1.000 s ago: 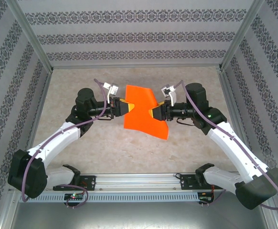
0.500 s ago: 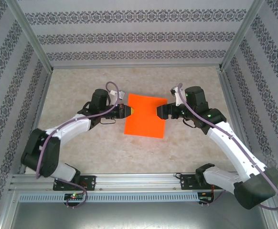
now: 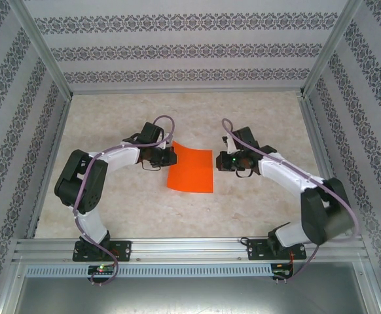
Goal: Fold a paper plane with a square sheet of paper (fold left side to right side)
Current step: Place a square sheet of paper at the center of the table, then first fold in half a square sheet of paper at the center of the table.
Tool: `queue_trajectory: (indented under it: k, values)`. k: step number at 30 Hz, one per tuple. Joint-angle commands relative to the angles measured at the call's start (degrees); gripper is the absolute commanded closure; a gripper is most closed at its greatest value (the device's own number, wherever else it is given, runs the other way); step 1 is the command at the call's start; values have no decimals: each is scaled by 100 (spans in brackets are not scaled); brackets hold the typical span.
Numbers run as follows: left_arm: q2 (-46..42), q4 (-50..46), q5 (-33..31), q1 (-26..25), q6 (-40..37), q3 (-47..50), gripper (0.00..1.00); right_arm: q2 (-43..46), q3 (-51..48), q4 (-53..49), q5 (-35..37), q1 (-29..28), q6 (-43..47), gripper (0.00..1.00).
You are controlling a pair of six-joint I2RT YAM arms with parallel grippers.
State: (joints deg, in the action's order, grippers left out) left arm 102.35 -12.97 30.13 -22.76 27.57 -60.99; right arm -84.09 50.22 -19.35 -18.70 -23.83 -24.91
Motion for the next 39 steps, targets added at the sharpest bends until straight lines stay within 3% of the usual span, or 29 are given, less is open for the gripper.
queue_trajectory:
  k: [1,10,18,25,35,39]
  values:
    - [55,-468,-281,60,-213,-192,100,-480,239,331,-29,-145,-199,100]
    - [23,-456,-57,57,-114,-212,98,-1673,653,347,8,-301,-252,100]
    - [-162,-328,612,52,205,-320,64,-2099,686,139,224,-387,-218,100]
    - [-68,470,1577,-113,884,-426,48,-2122,548,277,349,-449,-212,100]
    - [653,966,1679,-404,1213,-747,46,-1363,245,760,175,-323,-304,100]
    - [764,1041,1652,-414,1233,-758,51,-782,93,843,49,-150,-304,86]
